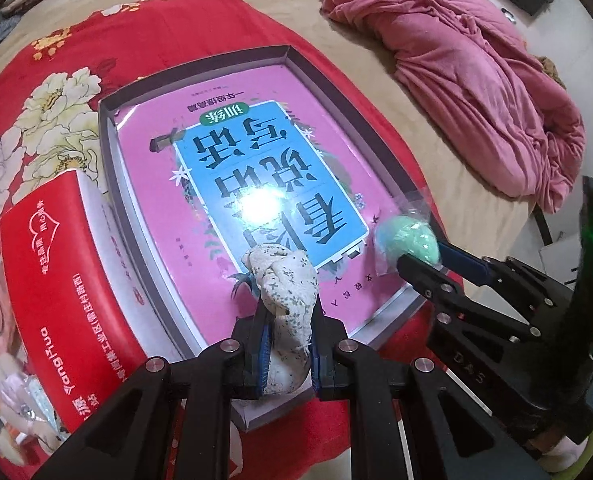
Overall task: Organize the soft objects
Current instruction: 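Carry the scrunchie with the left tool while the right tool carries the green ball to the tray, then release the scrunchie onto the pink book with the left tool while the right tool releases the ball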
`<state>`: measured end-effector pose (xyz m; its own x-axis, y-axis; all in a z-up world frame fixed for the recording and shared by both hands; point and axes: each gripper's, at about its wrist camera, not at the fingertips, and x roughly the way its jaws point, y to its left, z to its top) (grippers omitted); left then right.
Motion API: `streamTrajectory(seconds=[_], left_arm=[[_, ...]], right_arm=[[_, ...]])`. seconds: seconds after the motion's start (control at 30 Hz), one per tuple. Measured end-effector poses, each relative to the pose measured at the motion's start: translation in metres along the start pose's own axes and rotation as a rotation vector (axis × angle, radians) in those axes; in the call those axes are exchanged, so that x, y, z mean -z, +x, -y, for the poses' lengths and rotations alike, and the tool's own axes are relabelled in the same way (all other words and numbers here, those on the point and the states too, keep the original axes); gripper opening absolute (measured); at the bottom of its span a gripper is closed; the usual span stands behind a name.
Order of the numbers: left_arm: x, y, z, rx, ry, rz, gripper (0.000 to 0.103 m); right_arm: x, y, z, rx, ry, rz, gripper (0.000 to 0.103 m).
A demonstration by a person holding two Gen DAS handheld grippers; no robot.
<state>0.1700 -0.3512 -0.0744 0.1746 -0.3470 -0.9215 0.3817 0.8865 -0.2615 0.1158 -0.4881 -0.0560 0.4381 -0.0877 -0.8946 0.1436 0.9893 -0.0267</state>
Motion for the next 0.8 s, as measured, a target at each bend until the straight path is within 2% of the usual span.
streamTrajectory(seconds=[0.07,0.17,0.43,0.53,0.63,0.7,0.8], left_arm=[[-0.002,0.002,0.001,-0.004,0.001,-0.005,0.016],[-0.002,0.006,0.004,-0.017,0.01,-0.01,0.016],[-0.007,0.013,0.001,-0.015,0.0,-0.023,0.016],[-0.011,0.014,-0.002,-0.014,-0.01,-0.029,0.02],[-0.012,0.014,-0.003,-0.023,-0.01,-0.032,0.032],[-0.013,0.011,-0.004,-0.019,-0.015,-0.028,0.048],[-0.014,0.008,-0.005,-0.025,-0.017,-0.025,0.052]], right_arm=[[0.003,-0.003,0.003,0.004,-0.001,0.014,0.038],[0.004,-0.007,0.009,-0.01,0.018,0.03,0.046],[0.003,-0.029,0.022,-0.018,0.061,0.089,0.047],[0.002,-0.039,0.024,-0.029,0.075,0.104,0.047],[0.002,-0.049,0.023,-0.03,0.081,0.125,0.047],[0.003,-0.054,0.023,-0.037,0.087,0.137,0.047],[0.003,-0.06,0.023,-0.044,0.097,0.145,0.047]])
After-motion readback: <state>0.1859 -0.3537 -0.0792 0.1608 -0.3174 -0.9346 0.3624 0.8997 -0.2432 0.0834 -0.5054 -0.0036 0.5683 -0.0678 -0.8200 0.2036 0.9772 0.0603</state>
